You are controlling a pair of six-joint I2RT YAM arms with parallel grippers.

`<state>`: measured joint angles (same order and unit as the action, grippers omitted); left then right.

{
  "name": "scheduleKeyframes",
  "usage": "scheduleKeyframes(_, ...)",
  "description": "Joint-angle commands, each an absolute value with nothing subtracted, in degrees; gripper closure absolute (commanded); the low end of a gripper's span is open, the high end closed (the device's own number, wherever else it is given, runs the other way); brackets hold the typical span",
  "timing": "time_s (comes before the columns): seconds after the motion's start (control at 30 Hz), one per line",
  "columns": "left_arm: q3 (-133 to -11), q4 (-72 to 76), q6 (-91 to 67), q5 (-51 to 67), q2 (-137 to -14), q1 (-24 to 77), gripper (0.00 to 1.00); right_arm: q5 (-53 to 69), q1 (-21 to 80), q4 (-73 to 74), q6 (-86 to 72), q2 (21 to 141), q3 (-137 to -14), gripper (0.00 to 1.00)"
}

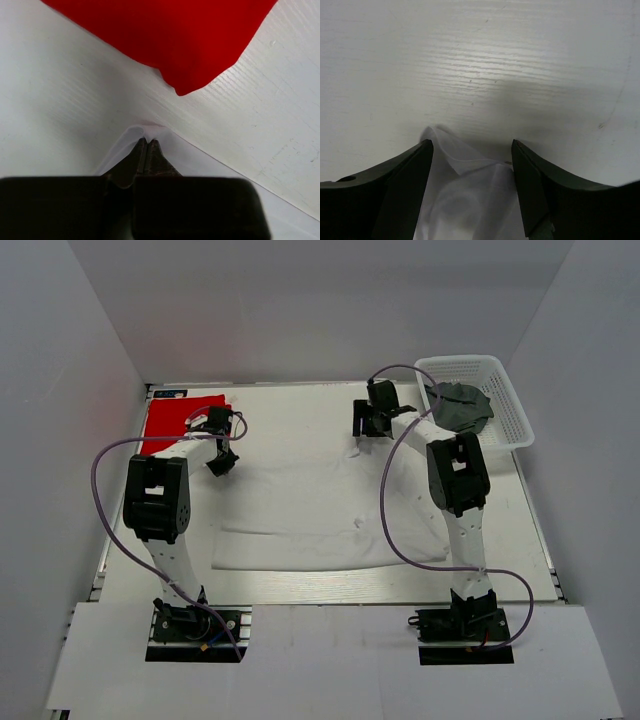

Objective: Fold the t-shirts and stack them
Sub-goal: Grap the side of the flattened tshirt furthest away from the robot with both arms

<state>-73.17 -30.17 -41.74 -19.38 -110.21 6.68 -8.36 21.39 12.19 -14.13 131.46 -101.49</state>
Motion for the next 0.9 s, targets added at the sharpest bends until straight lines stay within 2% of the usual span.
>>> scheduleKeyframes(0.0, -74.97, -30.15, -41.22, -18.11, -109.34, 6.33, 1.00, -4.48, 21.09, 8.35, -12.92, 130.52, -99.94, 0.32)
scheduleKeyframes(0.07, -74.45, -30.15, -40.70, -18.11, -108.81, 6.33, 1.00, -4.40, 21.18, 6.95, -12.83, 129.73, -97.13, 0.46)
scheduleKeyframes(0.1, -74.44, -30.15, -40.69, -18.11, -108.81, 6.33, 1.00, -5.00, 21.09, 6.77, -12.14, 129.90, -96.42, 0.69)
scheduleKeyframes(0.17, -74.44, -30.15, -40.69, -18.11, -108.28, 6.33, 1.00, -6.41, 21.09, 6.59, -10.99, 129.81, -96.41, 0.84)
scheduleKeyframes(0.2, -74.44, -30.15, -40.00, -18.11, -107.76, 6.33, 1.00, -6.68, 21.18, 6.50, -10.03, 129.64, -96.59, 0.96)
scheduleKeyframes(0.23, -74.97, -30.15, -39.99, -18.11, -107.75, 6.33, 1.00, -6.51, 21.18, 6.59, -8.54, 129.12, -96.77, 1.00)
scheduleKeyframes(0.43, -73.93, -30.15, -39.20, -18.11, -103.02, 6.33, 1.00, -5.98, 21.53, 4.75, -2.99, 120.86, -92.30, 1.00)
scheduleKeyframes(0.5, -72.26, -30.15, -39.20, -20.90, -101.35, 7.55, 1.00, -3.88, 21.62, 3.78, -2.55, 115.08, -86.43, 1.00)
scheduleKeyframes(0.7, -67.60, -27.60, -38.06, -18.98, -95.28, 7.56, 1.00, -3.87, 22.93, 1.67, -0.88, 99.42, -68.25, 1.00)
scheduleKeyframes(0.87, -63.64, -27.60, -38.06, -18.28, -90.97, 7.56, 1.00, -7.47, 25.13, 5.36, -0.35, 88.43, -59.52, 1.00)
